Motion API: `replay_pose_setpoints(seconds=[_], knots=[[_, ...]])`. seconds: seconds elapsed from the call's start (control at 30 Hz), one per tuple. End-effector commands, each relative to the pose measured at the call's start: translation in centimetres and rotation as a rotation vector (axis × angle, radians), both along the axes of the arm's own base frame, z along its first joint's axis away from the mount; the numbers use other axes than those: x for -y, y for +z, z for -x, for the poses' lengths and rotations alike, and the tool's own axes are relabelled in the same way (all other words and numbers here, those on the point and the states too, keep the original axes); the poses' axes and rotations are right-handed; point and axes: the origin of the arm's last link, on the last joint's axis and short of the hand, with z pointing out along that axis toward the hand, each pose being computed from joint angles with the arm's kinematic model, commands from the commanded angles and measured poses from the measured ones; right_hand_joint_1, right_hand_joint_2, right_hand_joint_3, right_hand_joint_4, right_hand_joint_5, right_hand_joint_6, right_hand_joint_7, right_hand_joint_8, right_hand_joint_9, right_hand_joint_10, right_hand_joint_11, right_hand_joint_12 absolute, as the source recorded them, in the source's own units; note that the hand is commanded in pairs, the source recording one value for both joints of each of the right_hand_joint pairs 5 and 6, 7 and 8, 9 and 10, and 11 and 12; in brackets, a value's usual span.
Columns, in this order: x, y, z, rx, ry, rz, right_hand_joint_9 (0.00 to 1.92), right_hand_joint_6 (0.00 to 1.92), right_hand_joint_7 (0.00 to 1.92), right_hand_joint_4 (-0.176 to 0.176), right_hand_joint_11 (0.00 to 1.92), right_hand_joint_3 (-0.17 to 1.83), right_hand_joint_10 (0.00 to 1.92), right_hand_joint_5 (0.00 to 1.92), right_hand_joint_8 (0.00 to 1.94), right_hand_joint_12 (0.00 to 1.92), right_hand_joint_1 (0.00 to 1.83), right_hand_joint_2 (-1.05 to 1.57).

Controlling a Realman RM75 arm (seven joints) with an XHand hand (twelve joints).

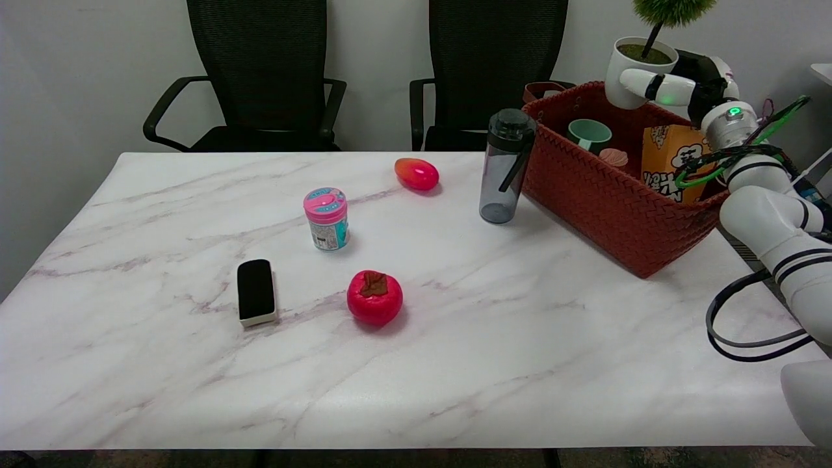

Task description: Place the potted plant into the brown storage basket.

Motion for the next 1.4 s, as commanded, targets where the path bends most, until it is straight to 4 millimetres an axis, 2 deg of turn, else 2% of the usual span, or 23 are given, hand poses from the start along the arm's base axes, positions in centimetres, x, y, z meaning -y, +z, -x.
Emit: replay_pose_setpoints(seconds=[0.03,0.27,0.37,0.53,0.9,1.13,1.23,1.4], knots=[[2.3,-2.7,-1.7,-0.183,-0.082,-0.106,0.86,0.87,1.10,0.000,0.79,0.89,0.86,0.87,1.10,0.79,1.23,0.67],[3.6,-4.8,0.5,-0.321,-0.209,-0.163,0.84,0.83,1.08,0.000,0.76,0.90,0.84,0.83,1.08,0.76,1.24,0.62],[4.3,-5.6,1.5,-0.331,-0.247,-0.187,0.83,0.82,1.08,0.000,0.75,0.91,0.83,0.82,1.08,0.75,1.25,0.60],[5.0,-5.8,2.8,-0.316,-0.283,-0.186,0.83,0.81,1.07,0.000,0.72,0.93,0.83,0.81,1.07,0.72,1.25,0.57],[5.5,-5.6,2.4,-0.335,-0.286,-0.170,0.83,0.79,1.05,0.000,0.59,0.96,0.83,0.79,1.05,0.59,1.26,0.52],[5.4,-5.3,2.0,-0.351,-0.281,-0.157,0.80,0.79,1.05,0.000,0.37,0.97,0.80,0.79,1.05,0.37,1.25,0.50],[5.4,-5.3,1.9,-0.363,-0.284,-0.157,0.70,0.78,1.03,0.000,0.13,1.00,0.70,0.78,1.03,0.13,1.26,0.47],[5.4,-5.3,2.0,-0.362,-0.285,-0.157,0.55,0.73,0.88,0.000,0.05,1.13,0.55,0.73,0.88,0.05,1.26,0.32]])
